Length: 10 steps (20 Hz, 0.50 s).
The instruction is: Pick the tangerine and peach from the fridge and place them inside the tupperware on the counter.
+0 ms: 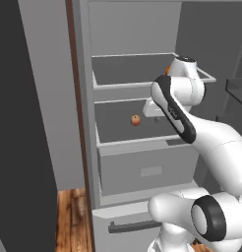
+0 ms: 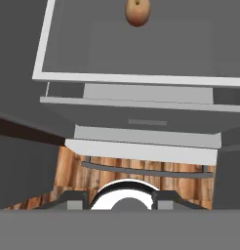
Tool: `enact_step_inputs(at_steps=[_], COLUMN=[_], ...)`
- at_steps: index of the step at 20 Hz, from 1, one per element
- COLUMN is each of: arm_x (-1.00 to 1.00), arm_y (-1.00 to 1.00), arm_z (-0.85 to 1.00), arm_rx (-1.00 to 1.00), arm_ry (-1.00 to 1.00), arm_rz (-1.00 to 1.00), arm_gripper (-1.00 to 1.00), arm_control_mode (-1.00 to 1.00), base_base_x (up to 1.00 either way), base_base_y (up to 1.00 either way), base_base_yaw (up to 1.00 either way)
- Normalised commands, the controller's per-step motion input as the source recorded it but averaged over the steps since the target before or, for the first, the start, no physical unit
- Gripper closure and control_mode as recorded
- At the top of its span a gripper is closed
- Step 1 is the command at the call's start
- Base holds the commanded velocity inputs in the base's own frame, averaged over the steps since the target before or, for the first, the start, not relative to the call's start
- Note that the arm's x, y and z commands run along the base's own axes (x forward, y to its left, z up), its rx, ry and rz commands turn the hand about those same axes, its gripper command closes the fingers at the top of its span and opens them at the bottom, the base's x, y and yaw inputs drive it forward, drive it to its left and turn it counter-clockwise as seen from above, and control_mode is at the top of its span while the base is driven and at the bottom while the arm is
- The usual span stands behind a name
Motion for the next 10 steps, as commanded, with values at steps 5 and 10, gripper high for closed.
enact_step_inputs(at_steps=[5,10], arm_x=[0.05,0.31], arm_y=[0.00,0.00], arm_z=[-0.15,-0.31], arm_rx=[-0.06,-0.25], arm_ry=[0.00,0.00], arm_rz=[0.00,0.00], arm_gripper=[-1.00,-1.00], arm_control_mode=[-1.00,-1.00], base_base_x=[0.00,0.00], base_base_y=[0.00,0.00], base_base_yaw=[0.00,0.00])
